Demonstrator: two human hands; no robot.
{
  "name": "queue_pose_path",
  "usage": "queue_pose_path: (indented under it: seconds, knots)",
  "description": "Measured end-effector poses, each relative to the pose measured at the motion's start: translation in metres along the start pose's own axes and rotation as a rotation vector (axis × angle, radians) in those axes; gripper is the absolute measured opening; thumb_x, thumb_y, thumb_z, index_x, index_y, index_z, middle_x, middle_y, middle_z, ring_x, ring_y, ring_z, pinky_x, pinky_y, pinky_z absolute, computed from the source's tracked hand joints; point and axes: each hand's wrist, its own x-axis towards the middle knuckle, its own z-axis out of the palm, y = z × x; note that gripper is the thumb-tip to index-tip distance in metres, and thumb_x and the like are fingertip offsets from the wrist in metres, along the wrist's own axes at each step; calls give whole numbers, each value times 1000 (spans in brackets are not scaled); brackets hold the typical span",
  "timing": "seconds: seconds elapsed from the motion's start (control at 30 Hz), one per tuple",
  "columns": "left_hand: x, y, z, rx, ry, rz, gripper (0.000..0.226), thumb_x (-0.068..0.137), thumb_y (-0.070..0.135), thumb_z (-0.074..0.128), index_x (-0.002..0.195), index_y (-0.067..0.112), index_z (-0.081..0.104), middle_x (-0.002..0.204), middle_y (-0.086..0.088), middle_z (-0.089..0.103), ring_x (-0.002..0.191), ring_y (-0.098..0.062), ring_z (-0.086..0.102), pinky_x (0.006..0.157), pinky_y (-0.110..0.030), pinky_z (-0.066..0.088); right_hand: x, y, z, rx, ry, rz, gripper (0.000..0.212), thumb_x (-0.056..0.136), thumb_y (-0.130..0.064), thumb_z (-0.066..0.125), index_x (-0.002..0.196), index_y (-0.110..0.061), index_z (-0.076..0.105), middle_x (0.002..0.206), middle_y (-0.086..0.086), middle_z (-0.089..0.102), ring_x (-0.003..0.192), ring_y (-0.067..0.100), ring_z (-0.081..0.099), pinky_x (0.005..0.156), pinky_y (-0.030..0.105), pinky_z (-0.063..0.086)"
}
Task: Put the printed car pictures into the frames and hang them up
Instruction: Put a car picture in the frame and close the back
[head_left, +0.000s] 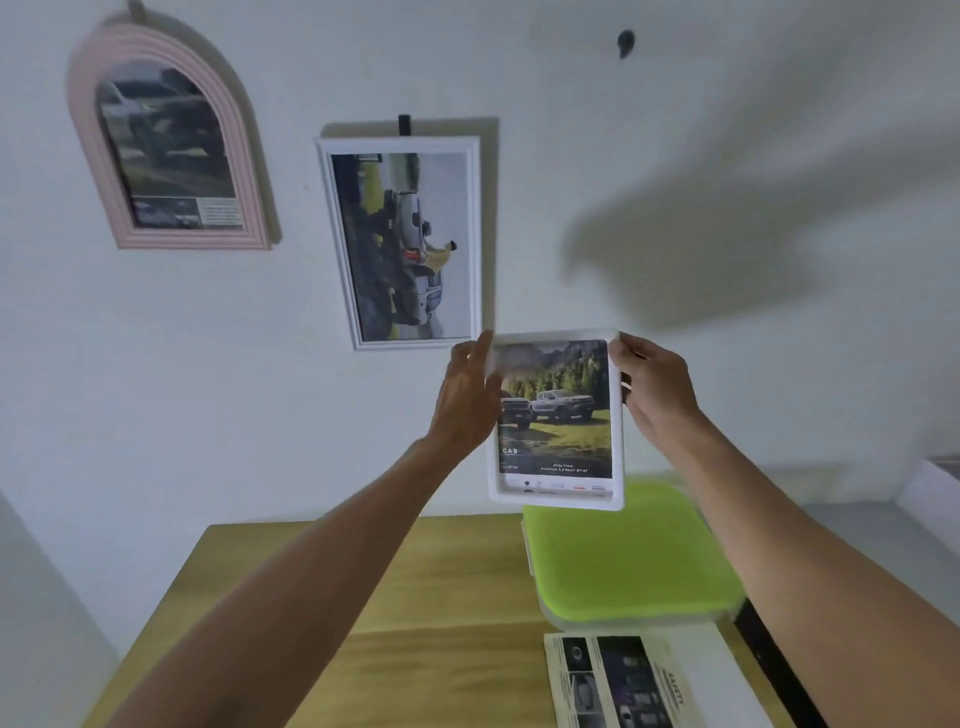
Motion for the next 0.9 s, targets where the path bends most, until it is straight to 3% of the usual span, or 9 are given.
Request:
queue_pose_path:
  seconds: [0.1, 0.2, 0.27, 0.33, 0.43, 0.57, 0.67, 0.8, 0.9]
  knots:
    - [46, 11, -17, -184, -28, -71, 53, 97, 8, 53, 146, 23, 40, 120, -7, 61, 92, -16, 63, 67, -18, 50, 24, -26, -1, 6, 18, -66, 19, 95, -22, 67, 113, -16, 72, 109, 2, 74, 105, 20, 67, 100, 39, 51]
    - [86, 25, -33, -447, -79, -203, 53, 94, 7, 60, 143, 24, 45, 101, -3, 63, 78, -13, 60, 55, -15, 48, 41, -56, 2, -148, 53, -186, 33, 97, -36, 63, 127, -22, 66, 124, -4, 68, 119, 18, 61, 106, 41, 47]
    - [110, 33, -41, -563, -105, -235, 51, 93, 6, 61, 140, 20, 49, 93, -4, 62, 73, -13, 58, 58, -18, 49, 48, -72, 3, -395, 66, -309, 40, 100, -46, 52, 136, -29, 57, 126, -11, 61, 115, 12, 57, 97, 33, 46]
    - [133, 38, -47, -598, -88, -224, 49, 92, 5, 62, 138, 18, 52, 89, -4, 62, 72, -13, 58, 63, -21, 50, 58, -84, 2, -522, 2, -352, 43, 100, -50, 51, 142, -40, 48, 127, -10, 60, 112, 12, 58, 93, 35, 49]
    - [159, 45, -51, -631, -23, -193, 44, 92, 9, 65, 134, 16, 54, 88, -3, 64, 75, -12, 60, 75, -24, 51, 73, -97, -1, -552, -94, -340, 50, 98, -28, 59, 141, -50, 44, 117, 1, 65, 103, 21, 65, 86, 42, 57]
    - [176, 59, -47, -522, -47, -50, 53, 88, 23, 73, 137, 21, 54, 91, 3, 72, 83, -12, 68, 83, -28, 54, 95, -110, -6, -397, 36, -389, 41, 91, -11, 68, 123, -36, 63, 102, 1, 66, 98, 25, 66, 86, 51, 58]
    - [188, 73, -42, -363, -72, 41, 66, 85, 24, 74, 144, 34, 45, 90, 3, 72, 78, -11, 68, 74, -23, 53, 119, -121, -14, -326, 118, -400, 29, 88, -13, 74, 112, -27, 65, 102, -2, 68, 101, 27, 68, 86, 53, 58]
    - [214, 96, -39, -351, 21, 43, 63, 89, 13, 68, 143, 34, 45, 87, -4, 71, 59, -4, 56, 52, -8, 42, 150, -143, -22, -315, 121, -452, 26, 85, -22, 78, 107, -30, 68, 100, -5, 69, 98, 24, 69, 85, 51, 59]
    - [240, 110, -34, -286, 59, 63, 62, 87, 13, 66, 141, 37, 48, 87, -1, 71, 65, -10, 62, 54, -13, 43, 171, -161, -26, -325, 125, -487, 27, 84, -24, 79, 107, -31, 68, 98, -6, 70, 97, 23, 70, 83, 49, 60]
